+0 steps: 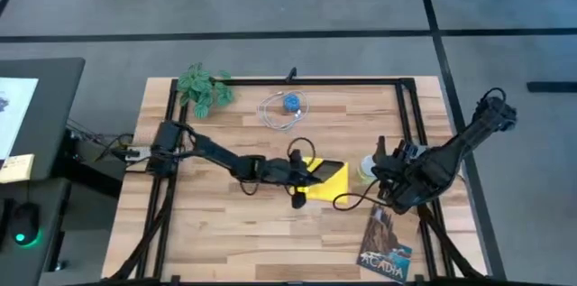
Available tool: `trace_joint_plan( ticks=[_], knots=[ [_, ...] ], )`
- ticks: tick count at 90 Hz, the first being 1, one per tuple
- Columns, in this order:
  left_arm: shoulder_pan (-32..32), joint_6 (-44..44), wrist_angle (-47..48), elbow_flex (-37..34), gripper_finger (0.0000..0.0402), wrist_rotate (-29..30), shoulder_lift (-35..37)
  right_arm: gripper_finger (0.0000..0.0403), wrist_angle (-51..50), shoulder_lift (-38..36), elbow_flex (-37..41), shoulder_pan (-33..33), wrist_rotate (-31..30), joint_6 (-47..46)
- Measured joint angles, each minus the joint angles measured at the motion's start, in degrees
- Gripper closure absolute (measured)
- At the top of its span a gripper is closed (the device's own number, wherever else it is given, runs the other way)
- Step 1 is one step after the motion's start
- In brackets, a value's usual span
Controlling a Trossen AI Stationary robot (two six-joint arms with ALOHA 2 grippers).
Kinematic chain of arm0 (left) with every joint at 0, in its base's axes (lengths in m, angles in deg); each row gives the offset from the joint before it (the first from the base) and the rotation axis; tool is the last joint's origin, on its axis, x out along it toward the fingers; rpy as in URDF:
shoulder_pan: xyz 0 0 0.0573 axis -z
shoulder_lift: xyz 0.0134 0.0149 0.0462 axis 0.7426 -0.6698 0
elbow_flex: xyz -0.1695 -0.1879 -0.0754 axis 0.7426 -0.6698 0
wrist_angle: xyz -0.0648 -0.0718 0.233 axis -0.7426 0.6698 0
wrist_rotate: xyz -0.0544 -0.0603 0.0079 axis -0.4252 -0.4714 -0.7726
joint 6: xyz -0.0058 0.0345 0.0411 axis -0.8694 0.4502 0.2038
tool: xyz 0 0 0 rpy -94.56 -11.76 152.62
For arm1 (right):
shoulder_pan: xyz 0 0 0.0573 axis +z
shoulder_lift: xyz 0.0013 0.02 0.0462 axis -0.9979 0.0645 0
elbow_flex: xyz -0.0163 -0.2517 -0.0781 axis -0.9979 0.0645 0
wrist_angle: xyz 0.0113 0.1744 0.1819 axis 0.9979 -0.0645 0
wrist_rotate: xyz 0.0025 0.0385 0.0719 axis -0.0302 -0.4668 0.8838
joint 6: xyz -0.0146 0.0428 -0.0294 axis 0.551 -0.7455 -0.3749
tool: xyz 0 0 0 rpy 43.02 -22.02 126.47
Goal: Apply microfiber cloth
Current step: Wipe the front of the cellphone using a microfiber cloth
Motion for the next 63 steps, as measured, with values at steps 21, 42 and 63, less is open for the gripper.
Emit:
trace_joint_plan(
  ticks=[21,42,63],
  knots=[
    [0.15,0.07,0.48,0.09,0.0390,0.02,-1.22,0.0139,-3.15,0.04,-4.52,0.90,0.62,-0.18],
    [0.18,-1.08,0.77,-1.93,0.0390,2.08,-1.16,0.0139,4.81,1.04,-7.84,2.10,4.91,-1.03],
    [0.15,-6.24,-6.39,-9.25,0.0390,3.36,-0.19,0.0139,29.80,11.83,-5.25,1.89,-5.62,0.73]
  ],
)
